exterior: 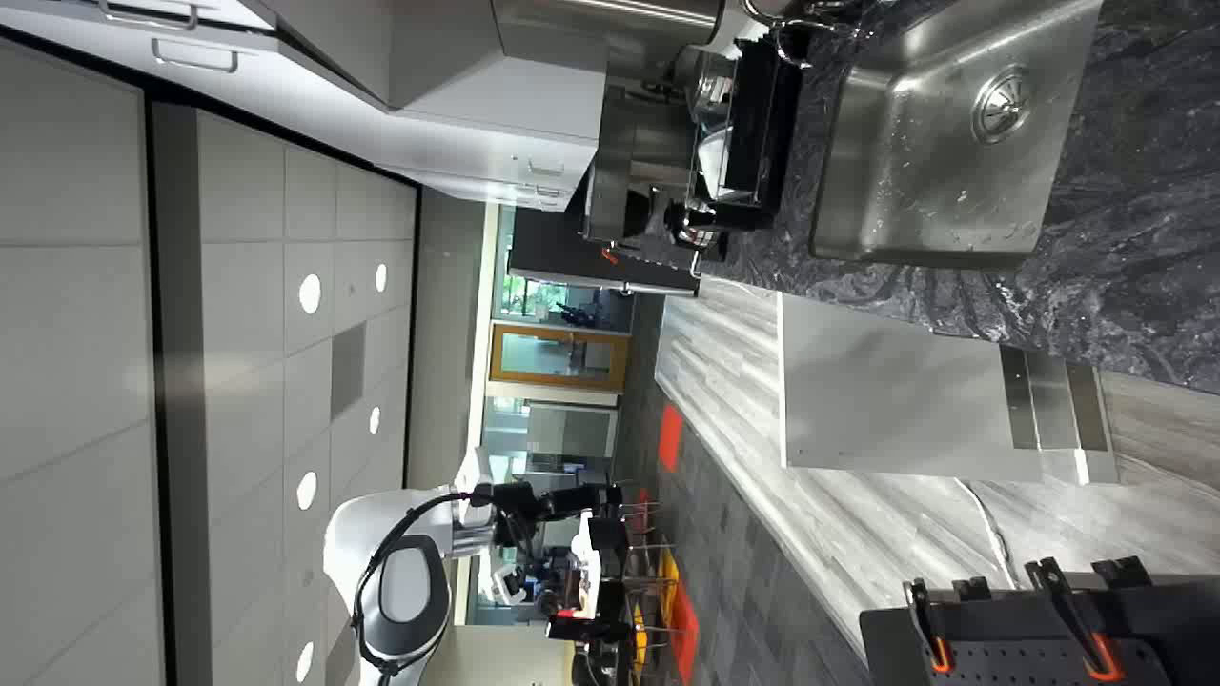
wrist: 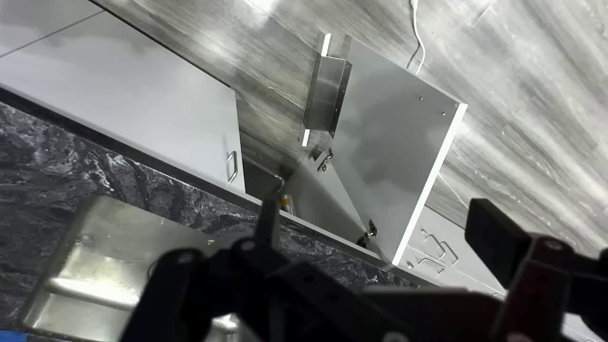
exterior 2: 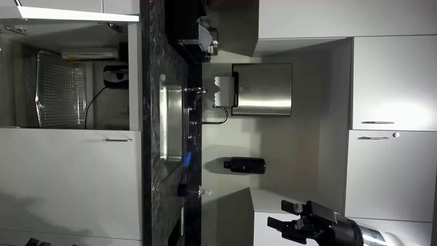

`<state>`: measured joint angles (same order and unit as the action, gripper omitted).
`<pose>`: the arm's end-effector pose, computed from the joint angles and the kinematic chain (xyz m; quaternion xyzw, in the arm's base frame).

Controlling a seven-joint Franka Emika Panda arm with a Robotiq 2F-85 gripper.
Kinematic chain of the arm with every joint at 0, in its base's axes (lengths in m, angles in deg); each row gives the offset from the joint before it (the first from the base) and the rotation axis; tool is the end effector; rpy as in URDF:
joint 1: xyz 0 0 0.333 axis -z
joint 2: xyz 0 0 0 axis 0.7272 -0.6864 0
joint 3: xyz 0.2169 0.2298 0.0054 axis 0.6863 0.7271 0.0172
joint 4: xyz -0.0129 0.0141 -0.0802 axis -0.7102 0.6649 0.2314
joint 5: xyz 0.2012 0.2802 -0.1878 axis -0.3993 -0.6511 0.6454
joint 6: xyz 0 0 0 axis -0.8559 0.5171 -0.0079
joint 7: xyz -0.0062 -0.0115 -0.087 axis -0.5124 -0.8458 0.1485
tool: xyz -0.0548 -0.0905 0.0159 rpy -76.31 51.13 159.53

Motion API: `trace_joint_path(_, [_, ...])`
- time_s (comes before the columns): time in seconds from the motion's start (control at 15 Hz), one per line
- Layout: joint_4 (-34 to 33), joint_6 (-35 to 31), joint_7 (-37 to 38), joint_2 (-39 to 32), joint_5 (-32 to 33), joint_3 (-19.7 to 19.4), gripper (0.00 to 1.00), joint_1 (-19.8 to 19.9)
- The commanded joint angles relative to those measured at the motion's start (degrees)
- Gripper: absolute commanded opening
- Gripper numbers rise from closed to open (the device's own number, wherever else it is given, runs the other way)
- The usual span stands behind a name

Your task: Close the bottom cabinet door on the left

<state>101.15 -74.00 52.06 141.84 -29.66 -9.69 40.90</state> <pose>0.2890 0.0695 0.5853 -0.9874 0.0590 -0.1117 0.0958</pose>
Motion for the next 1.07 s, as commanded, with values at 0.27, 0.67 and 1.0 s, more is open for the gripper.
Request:
trace_joint_path(0.27, [-0.2, 0.3, -0.9, 0.0, -0.9, 0.9, 1.00, 1.4])
trace_joint_path(0.67, [-0.2, -0.7, -0.8, -0.9, -1.3, 1.4, 1.00, 1.0])
trace_joint_path(1.0, [0.7, -6.2, -0.4, -4.0, -1.9, 3.7, 1.00, 0.5])
